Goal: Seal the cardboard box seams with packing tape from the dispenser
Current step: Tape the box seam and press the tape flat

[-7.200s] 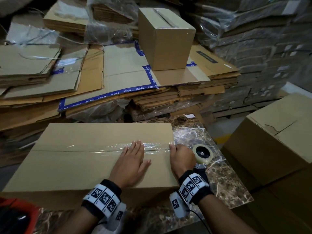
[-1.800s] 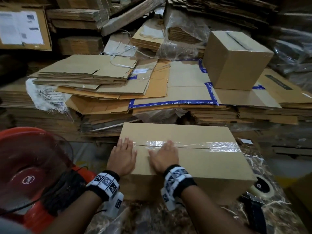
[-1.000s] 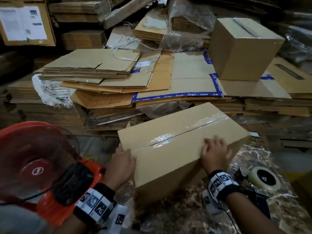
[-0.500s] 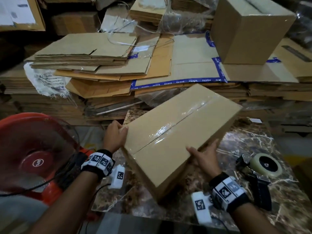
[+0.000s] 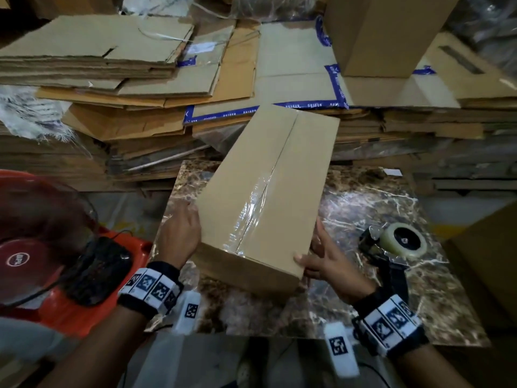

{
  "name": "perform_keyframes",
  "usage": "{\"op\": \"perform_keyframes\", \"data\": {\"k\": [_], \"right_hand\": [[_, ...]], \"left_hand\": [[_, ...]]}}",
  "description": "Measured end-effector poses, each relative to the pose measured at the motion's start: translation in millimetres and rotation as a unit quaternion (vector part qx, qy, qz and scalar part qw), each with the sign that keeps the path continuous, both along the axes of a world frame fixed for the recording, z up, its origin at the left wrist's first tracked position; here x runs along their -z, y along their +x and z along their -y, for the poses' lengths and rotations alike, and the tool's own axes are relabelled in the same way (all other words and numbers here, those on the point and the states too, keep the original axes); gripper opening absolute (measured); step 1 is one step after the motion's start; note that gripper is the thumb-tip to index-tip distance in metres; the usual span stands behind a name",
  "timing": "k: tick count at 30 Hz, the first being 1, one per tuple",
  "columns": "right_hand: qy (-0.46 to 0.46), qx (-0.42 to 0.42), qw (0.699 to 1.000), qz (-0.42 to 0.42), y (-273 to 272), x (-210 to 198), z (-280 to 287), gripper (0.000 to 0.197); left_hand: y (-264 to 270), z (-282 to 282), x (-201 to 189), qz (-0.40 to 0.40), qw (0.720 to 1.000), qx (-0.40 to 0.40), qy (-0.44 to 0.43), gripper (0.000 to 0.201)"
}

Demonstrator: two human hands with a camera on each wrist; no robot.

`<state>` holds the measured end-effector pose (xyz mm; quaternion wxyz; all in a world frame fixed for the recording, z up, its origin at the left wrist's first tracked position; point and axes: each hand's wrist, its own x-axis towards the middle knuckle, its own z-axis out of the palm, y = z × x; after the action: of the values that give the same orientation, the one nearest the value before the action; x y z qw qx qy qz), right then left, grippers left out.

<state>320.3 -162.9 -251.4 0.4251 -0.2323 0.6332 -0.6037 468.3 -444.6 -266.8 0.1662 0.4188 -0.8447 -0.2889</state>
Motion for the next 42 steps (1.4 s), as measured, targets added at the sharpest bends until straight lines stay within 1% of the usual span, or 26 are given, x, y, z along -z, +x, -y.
{"op": "perform_keyframes", "data": {"k": [2,4,7,9,12,13,16,20,23,26,30,33,36,38,39,41,42], "right_hand": [[-0.004,0.020,1.000,0.020,-5.6,-3.2,-5.4,0.084],[-0.016,0.055,0.998,0.024,-12.9,-3.1,-15.8,0.073],[-0.024,0.104,0.994,0.000,-23.2,-3.1,-31.2,0.060],[-0.020,0.121,0.992,-0.025,-30.4,-3.9,-41.0,0.056],[-0.010,0.130,0.990,-0.059,-40.0,-5.7,-57.9,0.053],[-0.005,0.130,0.989,-0.068,-43.5,-5.7,-64.2,0.052],[0.009,0.120,0.988,-0.102,-57.8,-4.2,-84.8,0.052],[0.013,0.070,0.990,-0.121,-76.3,0.4,-103.7,0.054],[0.006,0.042,0.990,-0.136,-86.4,3.3,-93.9,0.053],[0.003,0.023,0.986,-0.164,-96.5,6.3,-70.3,0.050],[0.000,-0.004,0.980,-0.199,-108.5,7.1,-34.2,0.046],[-0.009,-0.037,0.974,-0.222,-118.2,7.2,-8.1,0.045],[0.005,-0.043,0.976,-0.214,-128.4,7.4,9.3,0.046],[0.022,-0.039,0.983,-0.177,-133.4,8.7,8.8,0.046],[0.034,-0.033,0.987,-0.154,-135.1,10.2,4.1,0.048],[0.045,-0.003,0.993,-0.105,-141.3,19.4,-11.7,0.050],[0.052,0.017,0.994,-0.094,-146.3,26.6,-21.9,0.049]], "left_hand": [[-0.6,-9.2,0.5,0.000,1.000,0.025,0.001,0.045],[-3.0,-24.0,1.2,-0.004,0.999,0.045,0.001,0.046],[-6.9,-56.9,0.1,-0.008,0.998,0.059,0.002,0.042],[-8.7,-76.7,0.6,-0.006,0.998,0.057,-0.001,0.045],[-12.4,-102.9,2.0,-0.003,0.997,0.070,-0.009,0.057],[-14.0,-112.4,2.5,-0.002,0.997,0.076,-0.010,0.058],[-17.7,-144.3,1.5,0.019,0.996,0.080,-0.015,0.058],[-3.6,-181.4,-2.0,0.027,0.997,0.075,-0.021,0.058],[7.0,-193.6,2.7,-0.001,0.999,0.041,0.003,0.060],[13.3,-202.3,4.8,-0.007,1.000,0.002,0.010,0.062],[13.3,-205.5,0.0,-0.006,0.999,-0.047,0.021,0.074],[1.0,-190.3,-4.6,0.036,0.995,-0.093,-0.003,0.071],[-12.6,-172.3,-12.7,0.140,0.982,-0.114,-0.061,0.062],[-24.5,-167.3,-22.3,0.192,0.971,-0.089,-0.110,0.063],[-33.3,-166.6,-25.9,0.199,0.969,-0.062,-0.136,0.065],[-58.0,-170.2,-34.2,0.177,0.970,0.005,-0.164,0.069],[-73.1,-175.0,-38.5,0.162,0.971,0.038,-0.171,0.072]]}}
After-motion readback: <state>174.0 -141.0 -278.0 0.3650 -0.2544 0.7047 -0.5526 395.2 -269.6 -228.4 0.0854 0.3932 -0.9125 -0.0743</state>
